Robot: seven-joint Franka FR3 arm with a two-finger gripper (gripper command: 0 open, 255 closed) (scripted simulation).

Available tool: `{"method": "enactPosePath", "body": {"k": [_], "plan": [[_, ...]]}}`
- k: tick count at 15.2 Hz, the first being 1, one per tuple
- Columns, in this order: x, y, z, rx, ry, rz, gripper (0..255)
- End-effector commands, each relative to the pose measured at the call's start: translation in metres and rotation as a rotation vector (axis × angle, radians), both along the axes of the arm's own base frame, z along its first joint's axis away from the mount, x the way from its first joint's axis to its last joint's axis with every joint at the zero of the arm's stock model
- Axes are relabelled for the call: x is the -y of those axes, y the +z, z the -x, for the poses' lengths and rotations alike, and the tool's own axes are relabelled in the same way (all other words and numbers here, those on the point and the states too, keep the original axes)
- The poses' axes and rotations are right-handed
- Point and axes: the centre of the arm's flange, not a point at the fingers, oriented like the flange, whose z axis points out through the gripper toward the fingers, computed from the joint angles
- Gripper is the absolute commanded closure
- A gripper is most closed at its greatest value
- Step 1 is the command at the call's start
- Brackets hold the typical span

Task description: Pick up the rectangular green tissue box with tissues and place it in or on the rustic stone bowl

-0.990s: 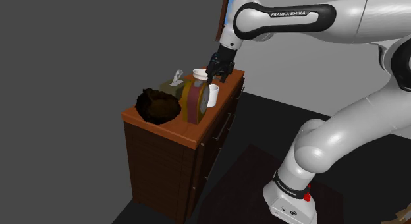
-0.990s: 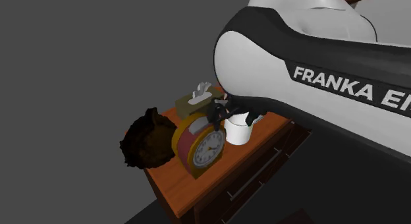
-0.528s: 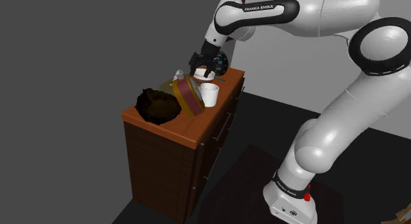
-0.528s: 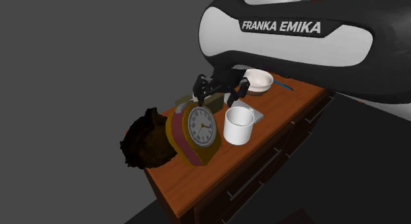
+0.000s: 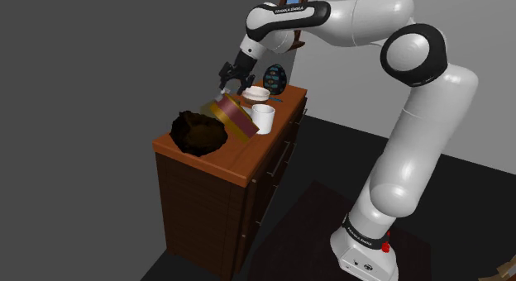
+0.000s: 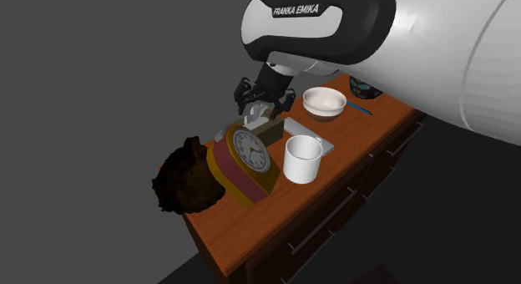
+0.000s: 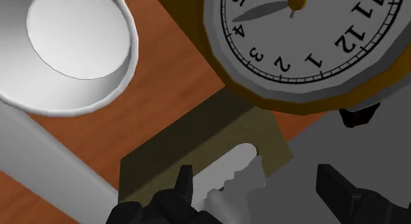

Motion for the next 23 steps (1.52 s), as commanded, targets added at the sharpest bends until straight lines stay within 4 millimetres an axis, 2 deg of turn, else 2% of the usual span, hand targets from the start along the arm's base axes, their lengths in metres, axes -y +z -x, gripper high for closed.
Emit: {"method": "enactPosePath", "body": {"k": [1, 9, 16, 17, 23], "plan": [[0.001, -0.002, -0.019, 0.011, -0.011, -0.026, 0], [-0.011, -0.039, -0.03, 0.011, -0.011, -0.026, 0], [-0.011, -0.039, -0.03, 0.011, -0.011, -0.026, 0], [-0.011, -0.039, -0.03, 0.011, -0.011, -0.026, 255], [-0.011, -0.039, -0.029, 0.011, -0.011, -0.027, 255]]}}
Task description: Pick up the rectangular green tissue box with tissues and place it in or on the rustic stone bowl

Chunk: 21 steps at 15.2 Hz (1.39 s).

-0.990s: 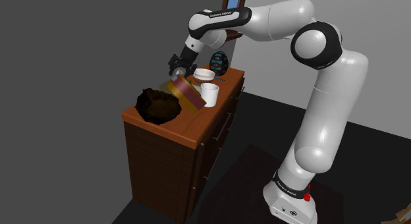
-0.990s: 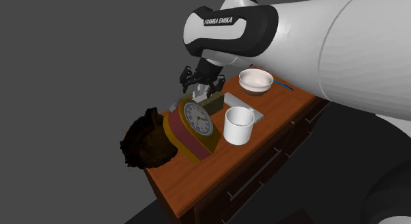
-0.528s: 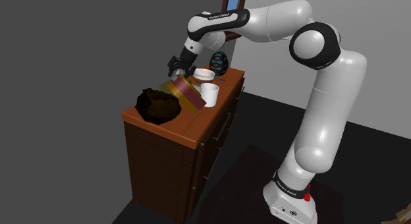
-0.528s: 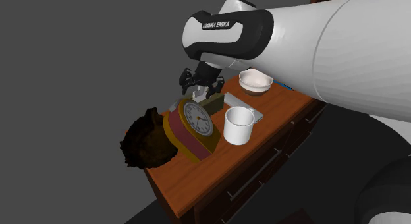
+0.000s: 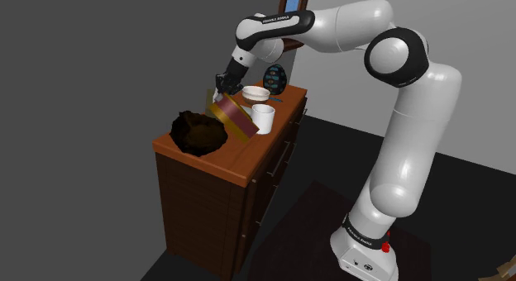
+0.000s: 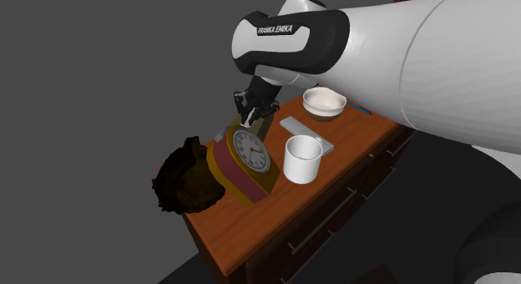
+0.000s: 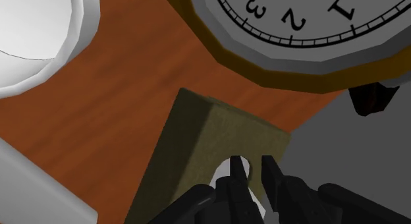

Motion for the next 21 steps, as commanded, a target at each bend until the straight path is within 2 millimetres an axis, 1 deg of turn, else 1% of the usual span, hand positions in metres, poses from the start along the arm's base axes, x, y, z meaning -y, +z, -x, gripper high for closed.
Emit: {"method": "enactPosePath", "body": {"k": [1, 3, 21], "plan": [[0.0, -0.004, 0.0, -0.008, 0.001, 0.001, 255], [-0.001, -0.004, -0.001, -0.008, 0.001, 0.001, 255], [-0.001, 0.091, -0.001, -0.008, 0.001, 0.001, 255]]}}
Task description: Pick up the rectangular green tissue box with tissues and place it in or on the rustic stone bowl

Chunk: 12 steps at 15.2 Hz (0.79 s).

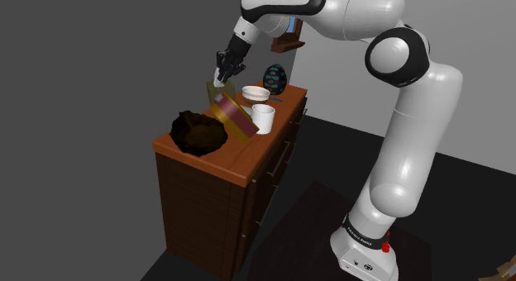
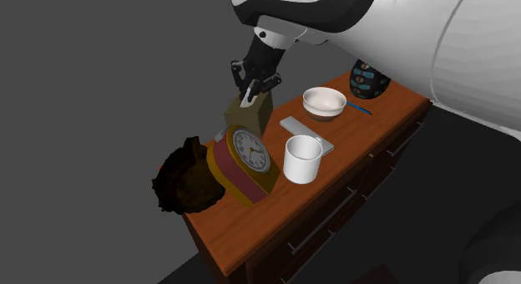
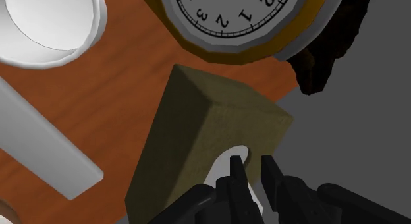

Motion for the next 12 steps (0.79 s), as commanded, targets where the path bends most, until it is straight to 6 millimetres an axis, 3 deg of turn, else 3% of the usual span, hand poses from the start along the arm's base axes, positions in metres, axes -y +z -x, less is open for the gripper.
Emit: {"method": "enactPosePath", "body": {"k": [1, 12], "plan": [[0.0, 0.012, 0.0, 0.002, 0.001, 0.0, 255], [0.0, 0.07, 0.0, 0.002, 0.001, 0.0, 255]]}}
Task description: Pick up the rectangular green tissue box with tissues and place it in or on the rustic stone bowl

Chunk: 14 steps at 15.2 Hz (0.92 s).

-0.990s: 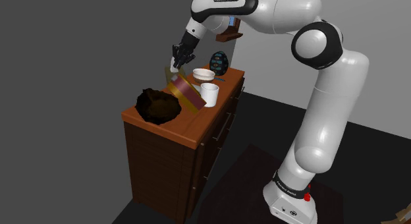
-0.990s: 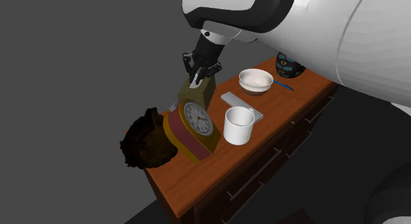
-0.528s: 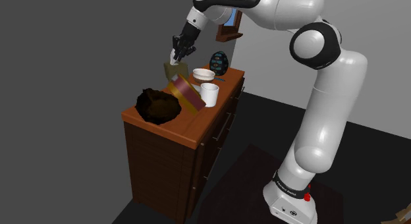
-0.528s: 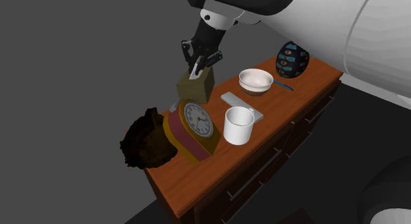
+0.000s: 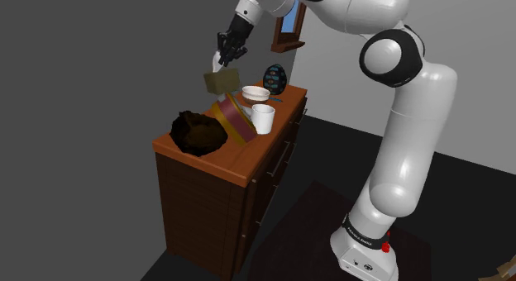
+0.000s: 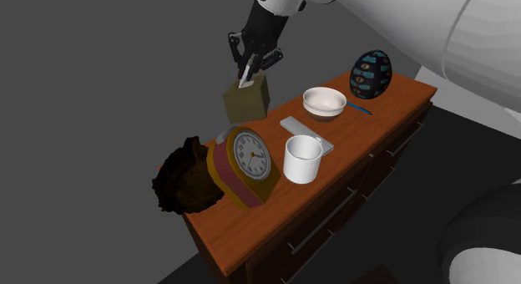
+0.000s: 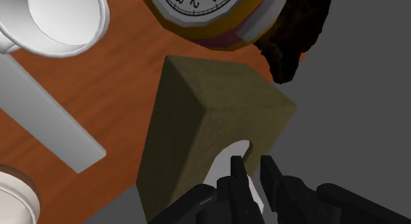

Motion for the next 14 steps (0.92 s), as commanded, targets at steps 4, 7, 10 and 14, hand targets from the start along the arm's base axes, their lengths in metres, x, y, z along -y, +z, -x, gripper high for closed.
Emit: {"method": "enactPosePath", "body": {"k": [4, 7, 10, 14], "plan": [[-0.012, 0.023, 0.005, 0.002, 0.001, 0.0, 255], [-0.046, 0.031, 0.023, 0.002, 0.001, 0.0, 255], [-0.081, 0.039, 0.041, 0.002, 0.001, 0.0, 255], [-0.127, 0.05, 0.064, 0.002, 0.001, 0.0, 255]]}}
